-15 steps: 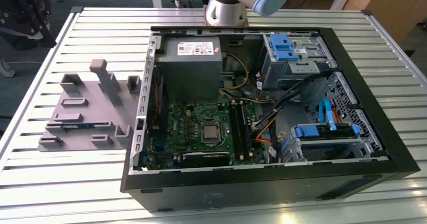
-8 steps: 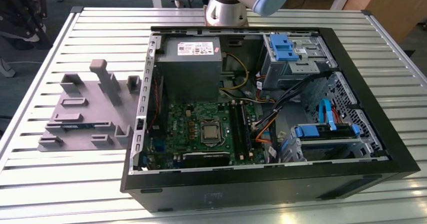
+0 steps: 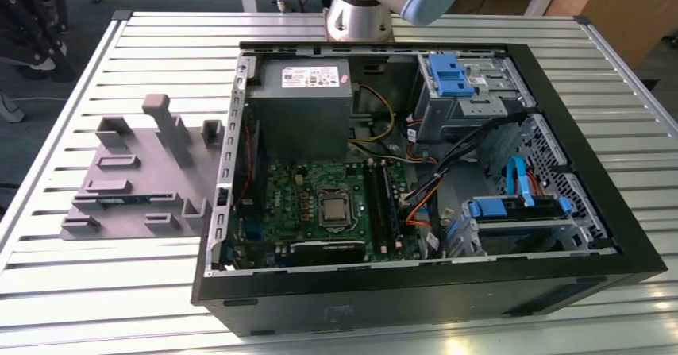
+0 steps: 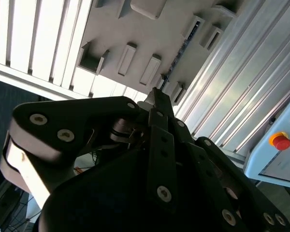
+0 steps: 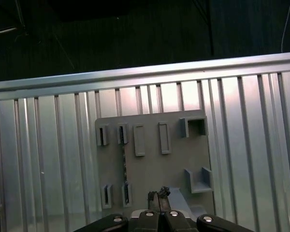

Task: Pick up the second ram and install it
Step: 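Pick up the second ram and move it above second insertion slot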

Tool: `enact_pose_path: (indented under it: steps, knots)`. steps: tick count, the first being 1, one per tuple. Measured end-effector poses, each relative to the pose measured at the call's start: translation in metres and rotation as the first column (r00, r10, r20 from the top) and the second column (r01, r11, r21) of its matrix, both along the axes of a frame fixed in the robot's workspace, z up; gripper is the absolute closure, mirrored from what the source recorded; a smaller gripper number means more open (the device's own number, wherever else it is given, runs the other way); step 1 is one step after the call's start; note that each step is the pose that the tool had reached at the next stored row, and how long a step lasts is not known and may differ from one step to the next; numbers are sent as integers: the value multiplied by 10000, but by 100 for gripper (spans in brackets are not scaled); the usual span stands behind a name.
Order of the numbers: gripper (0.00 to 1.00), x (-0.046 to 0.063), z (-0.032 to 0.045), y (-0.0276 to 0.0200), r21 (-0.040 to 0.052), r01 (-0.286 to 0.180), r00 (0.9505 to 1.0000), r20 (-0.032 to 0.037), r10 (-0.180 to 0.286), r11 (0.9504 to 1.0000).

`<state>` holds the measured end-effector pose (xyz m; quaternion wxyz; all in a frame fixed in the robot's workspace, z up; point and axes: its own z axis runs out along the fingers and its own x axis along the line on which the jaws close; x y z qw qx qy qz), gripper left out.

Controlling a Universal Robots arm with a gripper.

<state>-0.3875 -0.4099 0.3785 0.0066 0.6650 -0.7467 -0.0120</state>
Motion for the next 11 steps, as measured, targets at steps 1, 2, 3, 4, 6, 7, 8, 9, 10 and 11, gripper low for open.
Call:
enact_pose_path:
  steps: [1,2,3,4,6,7,8,9,10,11]
  knots:
    - [89,-7,-4,-3,0,1,10000,-1,-1,10000]
    - [89,-12,-8,-7,-1,0,10000,-1,0,10000]
    - [89,-17,-13,-10,0,0,10000,0,0,10000]
    - [89,-21,-18,-12,0,0,10000,1,0,10000]
    - [89,-29,-29,-17,0,1,10000,1,-1,10000]
    - [83,-32,-33,-21,-1,2,10000,-1,-2,10000]
    - [83,-36,-37,-25,-1,1,10000,-1,-1,10000]
    - [83,-40,-42,-29,-1,0,10000,-1,0,10000]
    - [76,-45,-47,-34,-1,1,10000,-1,-1,10000]
    - [76,-50,-53,-39,0,1,10000,0,-1,10000]
